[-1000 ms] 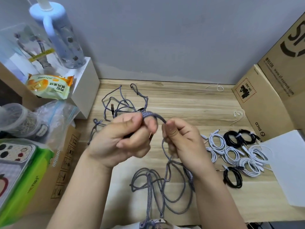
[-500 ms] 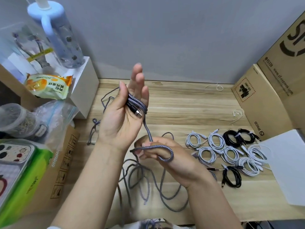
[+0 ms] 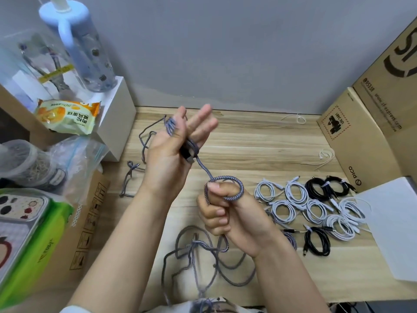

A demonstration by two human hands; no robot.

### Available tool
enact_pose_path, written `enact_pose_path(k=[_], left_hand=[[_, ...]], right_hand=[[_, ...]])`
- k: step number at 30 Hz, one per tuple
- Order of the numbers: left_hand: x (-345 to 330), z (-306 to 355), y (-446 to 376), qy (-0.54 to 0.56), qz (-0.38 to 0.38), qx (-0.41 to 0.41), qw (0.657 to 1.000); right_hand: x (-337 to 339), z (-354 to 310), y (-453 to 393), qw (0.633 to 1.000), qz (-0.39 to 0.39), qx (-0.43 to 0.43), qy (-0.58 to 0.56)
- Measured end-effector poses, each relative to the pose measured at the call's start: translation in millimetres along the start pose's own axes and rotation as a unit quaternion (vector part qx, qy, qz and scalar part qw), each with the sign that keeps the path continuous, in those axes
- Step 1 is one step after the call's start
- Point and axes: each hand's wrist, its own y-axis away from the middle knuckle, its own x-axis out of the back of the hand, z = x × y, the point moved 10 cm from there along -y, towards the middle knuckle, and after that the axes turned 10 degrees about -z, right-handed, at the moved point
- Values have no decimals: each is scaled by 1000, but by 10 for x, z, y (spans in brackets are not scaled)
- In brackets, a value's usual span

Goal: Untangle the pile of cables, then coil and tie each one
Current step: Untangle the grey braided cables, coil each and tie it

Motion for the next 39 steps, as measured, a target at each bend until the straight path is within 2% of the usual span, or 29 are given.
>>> enact_pose_path(k=[2,3,6,7,8,9,11,12,14,17,19,21,22,25,27,31,34,36,39], left_hand=[[-89,-4,39,-207,-52,10,977],[-175,-32,69,-325,-91,14,941],[-273,-49,105,-625,-134,3,769],[-233,-56,93,-670,-138,12,729],[-166,-75,78,-686,-143,34,712],[-74,-92,72,-676,-150,61,719],[107,-127,94,-615,-157,112,765],[136,-140,111,-600,-167,123,772],[100,-172,136,-604,-203,137,758],[22,-249,196,-626,-251,156,722],[-24,-260,230,-629,-265,156,714],[-74,-239,275,-579,-264,168,753],[-121,-209,300,-538,-264,175,781],[-330,-73,340,-443,-285,155,835],[-432,21,320,-401,-297,119,858],[-240,175,157,-358,-182,60,914],[-88,150,111,-372,-142,50,916],[-18,53,128,-378,-148,77,911],[6,-124,218,-381,-183,134,896]], right_hand=[[-53,-6,1,998,-36,-1,-48],[-66,-12,4,996,-49,4,-69],[-100,-102,23,986,-81,64,-134],[-112,-167,40,979,-92,90,-158],[-96,-237,69,972,-91,115,-181],[-71,-307,102,968,-83,136,-193],[38,-419,172,978,-13,155,-137],[118,-461,225,985,46,153,-67],[192,-565,313,973,145,145,104],[168,-748,374,915,225,181,281],[196,-862,448,860,273,210,376],[257,-952,518,802,317,219,455],[294,-979,537,787,329,223,471],[358,-967,496,786,328,206,482],[328,-858,372,805,281,163,496],[90,-660,229,836,171,139,503],[-83,-723,305,841,150,190,483],[-143,-850,403,842,166,239,455],[-146,-1016,530,824,205,297,438]])
